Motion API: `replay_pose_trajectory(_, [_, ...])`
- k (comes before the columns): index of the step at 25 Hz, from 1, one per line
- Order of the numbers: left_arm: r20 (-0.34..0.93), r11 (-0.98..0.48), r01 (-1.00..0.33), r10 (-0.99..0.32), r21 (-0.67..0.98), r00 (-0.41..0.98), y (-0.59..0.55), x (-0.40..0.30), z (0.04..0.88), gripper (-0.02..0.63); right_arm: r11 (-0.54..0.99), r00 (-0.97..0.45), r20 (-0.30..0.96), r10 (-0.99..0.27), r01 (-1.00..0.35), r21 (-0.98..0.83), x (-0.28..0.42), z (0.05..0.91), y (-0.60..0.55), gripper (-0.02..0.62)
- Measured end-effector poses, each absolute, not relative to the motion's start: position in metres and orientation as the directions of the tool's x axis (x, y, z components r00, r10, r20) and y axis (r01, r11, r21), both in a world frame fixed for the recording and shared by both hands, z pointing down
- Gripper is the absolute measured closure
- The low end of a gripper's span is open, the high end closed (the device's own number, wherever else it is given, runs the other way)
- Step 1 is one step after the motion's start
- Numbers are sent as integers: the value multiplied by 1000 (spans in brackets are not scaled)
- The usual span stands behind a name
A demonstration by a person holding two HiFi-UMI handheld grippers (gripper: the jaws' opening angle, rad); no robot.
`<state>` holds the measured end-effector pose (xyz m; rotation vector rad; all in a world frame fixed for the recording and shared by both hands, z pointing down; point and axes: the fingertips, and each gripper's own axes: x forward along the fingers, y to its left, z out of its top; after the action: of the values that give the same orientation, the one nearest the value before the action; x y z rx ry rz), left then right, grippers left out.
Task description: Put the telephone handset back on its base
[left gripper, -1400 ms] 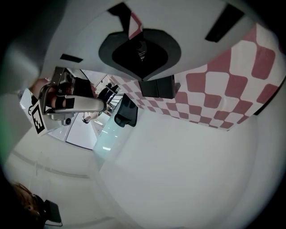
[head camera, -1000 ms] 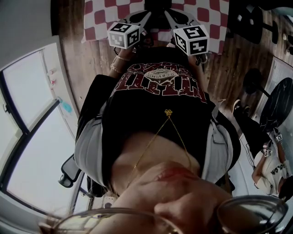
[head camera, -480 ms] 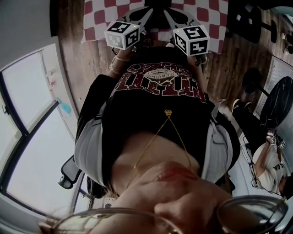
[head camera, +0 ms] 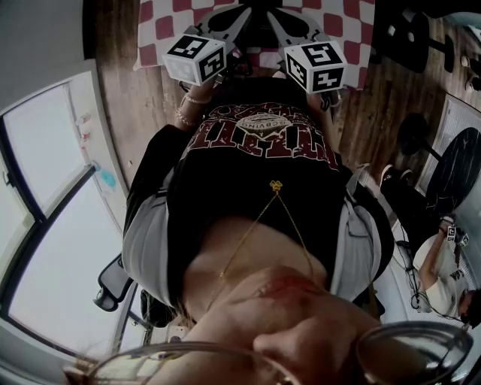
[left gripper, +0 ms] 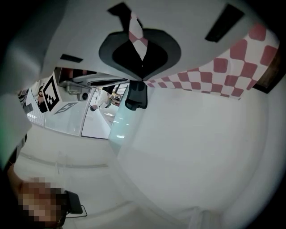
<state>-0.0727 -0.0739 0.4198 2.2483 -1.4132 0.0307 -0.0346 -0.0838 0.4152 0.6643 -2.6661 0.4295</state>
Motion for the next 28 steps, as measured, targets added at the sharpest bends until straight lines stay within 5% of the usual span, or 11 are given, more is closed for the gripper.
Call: replay_pose_trajectory(28, [204,-368,-861,-868,351,454,-74,-72,378,597,868,-854,349,-385,-464,-177,-45,381,-85,571])
